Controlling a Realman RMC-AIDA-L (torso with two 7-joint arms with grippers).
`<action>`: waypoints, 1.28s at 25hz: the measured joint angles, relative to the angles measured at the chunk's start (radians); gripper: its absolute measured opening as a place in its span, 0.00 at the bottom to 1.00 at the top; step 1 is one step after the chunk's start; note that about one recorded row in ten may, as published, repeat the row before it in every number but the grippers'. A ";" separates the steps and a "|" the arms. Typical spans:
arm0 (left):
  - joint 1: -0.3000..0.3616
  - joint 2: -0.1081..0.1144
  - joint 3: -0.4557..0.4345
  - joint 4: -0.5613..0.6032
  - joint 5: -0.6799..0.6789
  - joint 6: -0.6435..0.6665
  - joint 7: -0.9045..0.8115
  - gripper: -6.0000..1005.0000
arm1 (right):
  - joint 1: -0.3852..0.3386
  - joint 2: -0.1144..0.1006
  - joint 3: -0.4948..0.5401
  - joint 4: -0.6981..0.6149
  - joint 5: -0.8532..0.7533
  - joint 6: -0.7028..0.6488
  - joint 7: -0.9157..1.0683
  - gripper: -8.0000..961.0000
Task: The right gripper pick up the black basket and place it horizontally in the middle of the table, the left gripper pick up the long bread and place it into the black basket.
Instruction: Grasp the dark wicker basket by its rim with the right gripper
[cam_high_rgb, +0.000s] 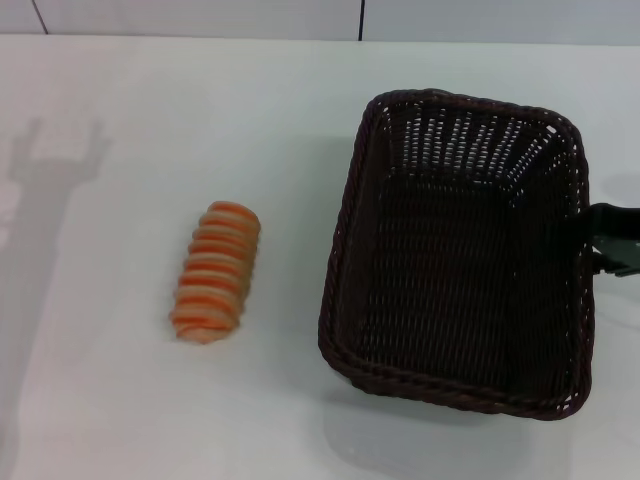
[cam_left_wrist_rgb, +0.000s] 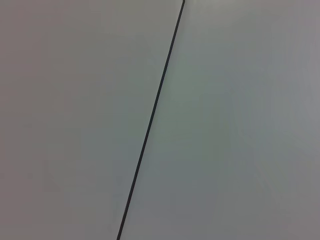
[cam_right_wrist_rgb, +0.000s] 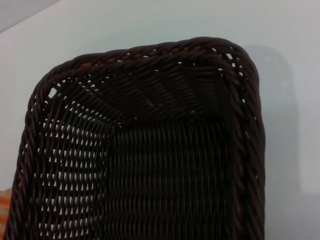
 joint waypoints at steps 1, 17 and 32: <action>0.001 0.000 0.000 0.000 0.000 0.002 0.000 0.86 | -0.001 0.000 -0.004 0.000 0.000 -0.005 0.000 0.68; 0.010 0.000 -0.001 -0.001 0.000 0.042 0.000 0.86 | 0.007 -0.001 -0.016 0.049 0.005 -0.051 -0.028 0.22; 0.005 0.002 -0.066 0.010 0.000 0.033 0.001 0.86 | 0.000 -0.002 0.143 0.128 0.239 -0.241 -0.502 0.19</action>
